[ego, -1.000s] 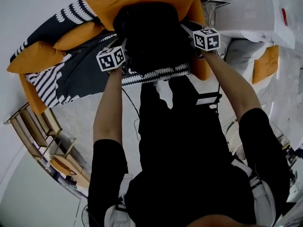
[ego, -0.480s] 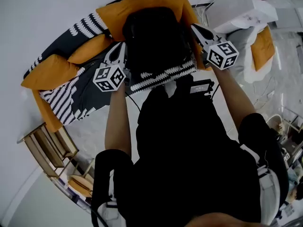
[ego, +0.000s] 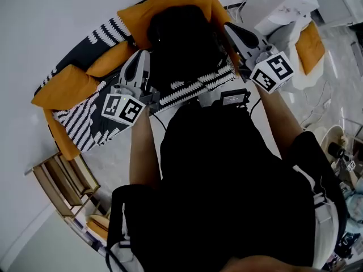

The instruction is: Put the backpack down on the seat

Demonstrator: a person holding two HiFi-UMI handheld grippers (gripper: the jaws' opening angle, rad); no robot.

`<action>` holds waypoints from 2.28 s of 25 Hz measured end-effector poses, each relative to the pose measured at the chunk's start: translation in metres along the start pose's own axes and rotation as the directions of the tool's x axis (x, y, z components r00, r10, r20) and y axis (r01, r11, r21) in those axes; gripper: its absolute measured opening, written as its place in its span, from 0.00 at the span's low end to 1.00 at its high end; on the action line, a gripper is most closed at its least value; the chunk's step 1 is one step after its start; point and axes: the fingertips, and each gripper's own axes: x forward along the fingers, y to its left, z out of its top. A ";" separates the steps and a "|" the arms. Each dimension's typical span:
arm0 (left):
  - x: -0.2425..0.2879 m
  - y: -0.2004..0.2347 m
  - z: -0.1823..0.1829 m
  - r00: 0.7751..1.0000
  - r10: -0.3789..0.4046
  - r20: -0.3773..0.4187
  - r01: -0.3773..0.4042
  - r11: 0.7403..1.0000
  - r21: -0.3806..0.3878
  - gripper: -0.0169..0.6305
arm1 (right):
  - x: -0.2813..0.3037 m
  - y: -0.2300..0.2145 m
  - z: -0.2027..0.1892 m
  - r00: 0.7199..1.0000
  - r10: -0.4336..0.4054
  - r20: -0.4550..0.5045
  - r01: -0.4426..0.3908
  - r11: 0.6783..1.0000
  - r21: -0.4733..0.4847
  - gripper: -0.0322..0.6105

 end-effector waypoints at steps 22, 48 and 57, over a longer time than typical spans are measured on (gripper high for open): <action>-0.157 -0.201 -0.130 0.957 0.261 -0.123 -0.219 0.934 0.281 0.05 | -0.260 0.109 -0.065 0.973 -0.216 -0.080 0.208 0.973 -0.097 0.10; -0.315 -0.245 -0.144 0.965 0.110 -0.239 -0.041 0.961 0.273 0.05 | -0.323 0.286 -0.111 0.952 -0.254 -0.172 0.247 0.967 -0.063 0.10; -0.430 -0.233 -0.149 0.960 0.136 -0.245 -0.076 0.968 0.238 0.05 | -0.339 0.376 -0.140 0.941 -0.262 -0.214 0.257 0.965 -0.050 0.10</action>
